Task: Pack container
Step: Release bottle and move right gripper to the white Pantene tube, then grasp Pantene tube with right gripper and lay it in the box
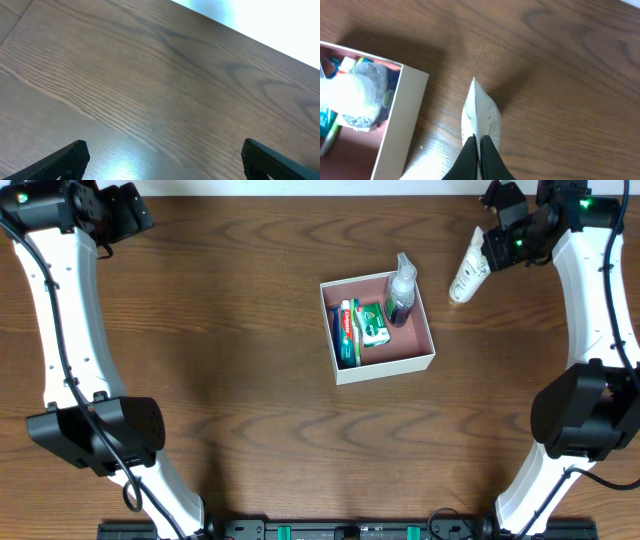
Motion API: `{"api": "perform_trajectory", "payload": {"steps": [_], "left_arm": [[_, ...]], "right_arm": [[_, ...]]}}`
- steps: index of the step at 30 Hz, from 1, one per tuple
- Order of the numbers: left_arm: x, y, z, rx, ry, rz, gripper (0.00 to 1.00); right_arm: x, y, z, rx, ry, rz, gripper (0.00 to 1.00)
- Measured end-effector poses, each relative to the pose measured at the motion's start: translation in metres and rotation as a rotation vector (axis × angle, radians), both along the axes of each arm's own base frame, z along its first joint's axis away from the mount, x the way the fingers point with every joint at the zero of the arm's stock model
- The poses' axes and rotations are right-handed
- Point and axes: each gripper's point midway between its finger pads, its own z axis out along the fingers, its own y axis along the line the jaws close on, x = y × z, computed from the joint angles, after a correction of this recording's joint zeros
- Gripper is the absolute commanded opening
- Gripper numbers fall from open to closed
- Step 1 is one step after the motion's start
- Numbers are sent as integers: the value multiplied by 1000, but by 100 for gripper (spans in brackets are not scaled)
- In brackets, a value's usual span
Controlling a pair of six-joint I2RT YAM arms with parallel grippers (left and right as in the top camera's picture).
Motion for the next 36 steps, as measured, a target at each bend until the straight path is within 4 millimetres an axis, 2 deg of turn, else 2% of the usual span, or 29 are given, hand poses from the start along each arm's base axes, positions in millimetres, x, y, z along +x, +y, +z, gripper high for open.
{"api": "perform_trajectory", "payload": {"steps": [4,7,12,15,18,22,26,29,33,36], "left_arm": [[0,0,0,0,0,0,98],[0,0,0,0,0,0,98],[0,0,0,0,0,0,98],[0,0,0,0,0,0,98],[0,0,0,0,0,0,98],[0,0,0,0,0,0,98],[0,0,0,0,0,0,98],[0,0,0,0,0,0,98],[0,0,0,0,0,0,98],[0,0,0,0,0,0,98]], "right_arm": [[2,1,5,29,2,-45,1],[9,1,23,47,-38,-78,1],[26,1,90,83,-195,-123,1],[26,2,135,111,-288,-147,1],[12,6,178,150,-355,-163,1],[-34,13,217,199,-355,-188,1],[-84,22,228,239,-279,-202,1],[-111,27,224,258,-204,-211,1],[-128,35,215,269,-127,-214,1],[-133,51,213,275,-104,-181,1]]}}
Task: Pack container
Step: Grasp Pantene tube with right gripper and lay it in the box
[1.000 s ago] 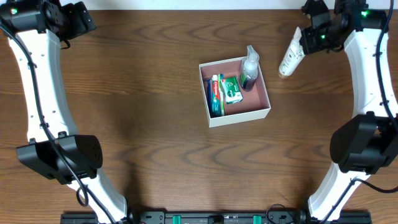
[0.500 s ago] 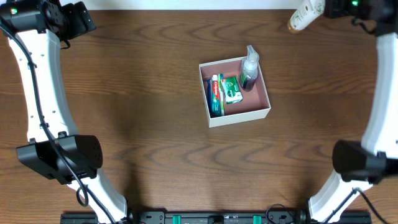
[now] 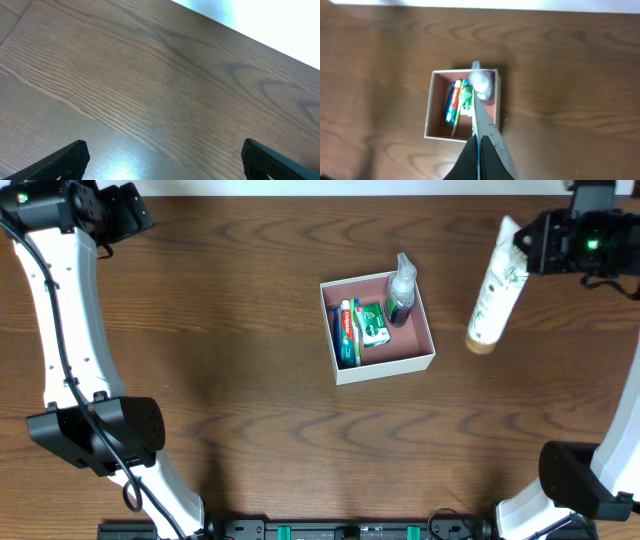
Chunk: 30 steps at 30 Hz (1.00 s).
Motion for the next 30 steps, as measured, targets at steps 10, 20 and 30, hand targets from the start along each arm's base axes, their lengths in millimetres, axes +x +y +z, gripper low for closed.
{"api": "perform_trajectory", "payload": {"steps": [10,20,30], "left_arm": [[0,0,0,0,0,0,98],[0,0,0,0,0,0,98],[0,0,0,0,0,0,98]], "right_arm": [[-2,58,-6,3,-6,152,1],[7,67,-30,-13,43,167,1],[25,69,-60,-20,78,165,1]]}}
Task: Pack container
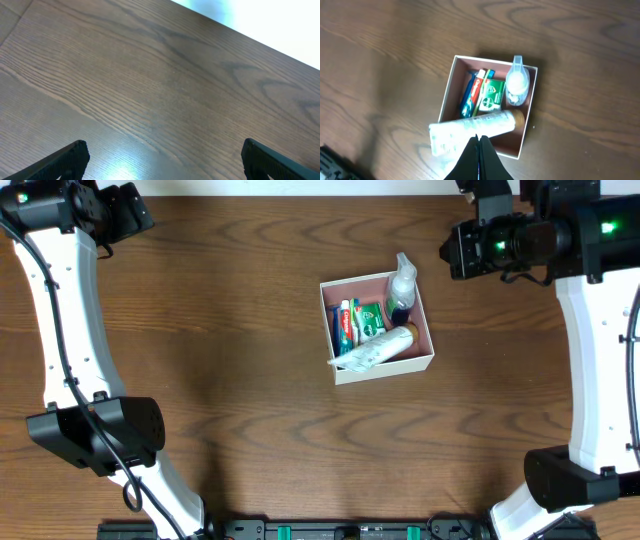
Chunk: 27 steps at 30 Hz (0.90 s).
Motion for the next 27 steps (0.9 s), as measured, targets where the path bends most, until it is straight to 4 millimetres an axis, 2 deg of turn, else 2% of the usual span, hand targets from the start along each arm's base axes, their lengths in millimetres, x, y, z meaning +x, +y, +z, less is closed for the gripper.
{"api": "perform_trajectory", "payload": {"steps": [8,12,15,18,21,24,27], "left_arm": [[0,0,0,0,0,0,98],[0,0,0,0,0,0,98],[0,0,0,0,0,0,98],[0,0,0,0,0,0,98],[0,0,0,0,0,0,98],[0,0,0,0,0,0,98],[0,0,0,0,0,0,98]], "right_arm": [[14,2,8,6,-69,-2,4],[14,10,12,28,-85,36,17],[4,23,9,18,-77,109,33],[-18,47,-4,-33,-48,247,45],[-42,73,-25,-120,-12,396,50],[-54,89,-42,-182,19,483,54],[-63,99,-68,-238,85,553,66]]}}
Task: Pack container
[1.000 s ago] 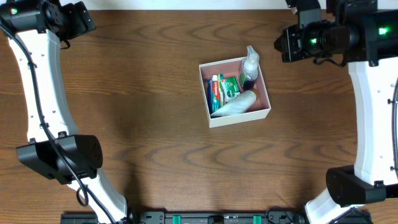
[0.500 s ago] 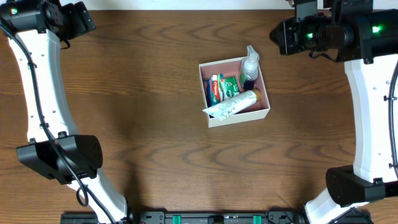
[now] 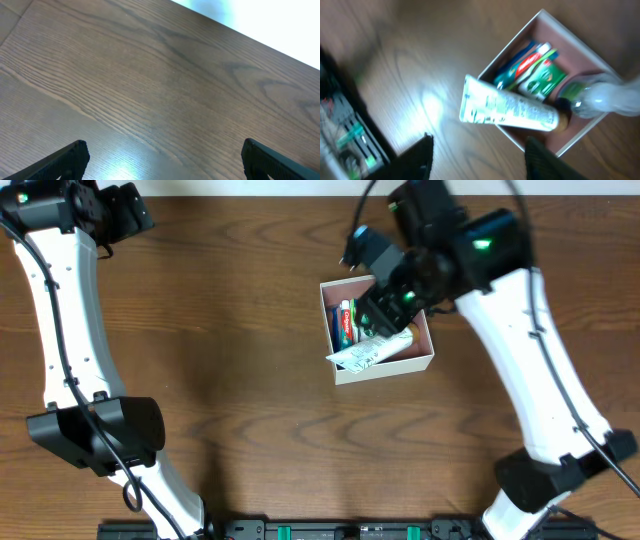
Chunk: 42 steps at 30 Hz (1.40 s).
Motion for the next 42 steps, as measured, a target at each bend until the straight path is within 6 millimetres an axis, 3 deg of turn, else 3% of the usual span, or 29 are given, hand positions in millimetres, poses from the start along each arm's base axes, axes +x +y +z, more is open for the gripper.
{"api": "perform_trajectory", "payload": {"steps": [6,14,23,30,42], "left_arm": [[0,0,0,0,0,0,98],[0,0,0,0,0,0,98],[0,0,0,0,0,0,98],[0,0,0,0,0,0,98],[0,0,0,0,0,0,98]], "right_arm": [[-3,5,-41,-158,47,93,77],[-11,19,-57,-329,-24,190,80],[-17,32,-93,-491,-4,270,80],[-19,33,-112,-563,19,290,80],[-27,14,-136,-696,46,288,81]]}}
